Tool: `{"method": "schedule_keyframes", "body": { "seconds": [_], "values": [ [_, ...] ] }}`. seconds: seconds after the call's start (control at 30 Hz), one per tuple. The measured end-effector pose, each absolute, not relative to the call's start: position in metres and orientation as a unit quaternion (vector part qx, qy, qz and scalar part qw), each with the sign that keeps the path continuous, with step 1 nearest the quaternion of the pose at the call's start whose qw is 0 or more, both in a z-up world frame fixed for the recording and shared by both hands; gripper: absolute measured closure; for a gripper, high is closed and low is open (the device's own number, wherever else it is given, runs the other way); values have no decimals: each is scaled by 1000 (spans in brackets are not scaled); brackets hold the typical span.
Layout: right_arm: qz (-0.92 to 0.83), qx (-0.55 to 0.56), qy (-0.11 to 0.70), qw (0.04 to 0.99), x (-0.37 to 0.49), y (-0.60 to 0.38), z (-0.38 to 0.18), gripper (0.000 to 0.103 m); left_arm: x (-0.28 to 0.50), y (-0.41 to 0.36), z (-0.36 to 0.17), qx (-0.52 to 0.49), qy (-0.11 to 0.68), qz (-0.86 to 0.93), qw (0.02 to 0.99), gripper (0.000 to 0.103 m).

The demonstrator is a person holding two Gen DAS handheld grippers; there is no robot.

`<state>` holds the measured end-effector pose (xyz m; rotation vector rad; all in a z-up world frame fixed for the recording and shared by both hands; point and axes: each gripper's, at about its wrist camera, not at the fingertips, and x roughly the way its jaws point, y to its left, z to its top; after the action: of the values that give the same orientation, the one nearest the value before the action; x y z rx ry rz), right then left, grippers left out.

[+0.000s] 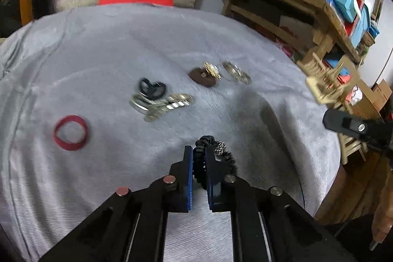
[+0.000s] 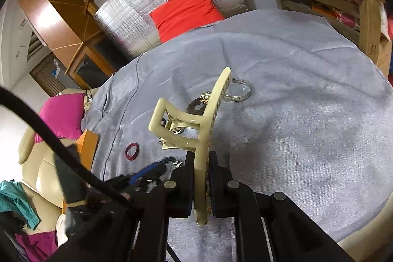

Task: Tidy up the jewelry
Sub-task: 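Carry the claw clip and black scrunchie toward the orange tray with both grippers, then lower both grippers into the orange tray and release the clip and scrunchie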

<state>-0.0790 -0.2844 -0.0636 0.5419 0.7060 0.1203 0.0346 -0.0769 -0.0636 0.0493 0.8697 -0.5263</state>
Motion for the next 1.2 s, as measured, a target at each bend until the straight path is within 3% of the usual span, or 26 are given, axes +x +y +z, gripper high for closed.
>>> {"method": "schedule_keyframes", "body": {
  "seconds": [0.57, 1.0, 1.2],
  "values": [
    [128, 205, 358, 902, -49, -185, -67, 92, 13, 67, -10, -21, 336, -131, 933, 94],
    [258, 145, 351, 889, -20, -41, -74, 92, -28, 211, 19, -58, 245, 51, 966, 94],
    [350, 128, 319, 871, -16, 47, -44, 92, -53, 281, 18, -67, 225, 163, 958, 94]
  ]
}}
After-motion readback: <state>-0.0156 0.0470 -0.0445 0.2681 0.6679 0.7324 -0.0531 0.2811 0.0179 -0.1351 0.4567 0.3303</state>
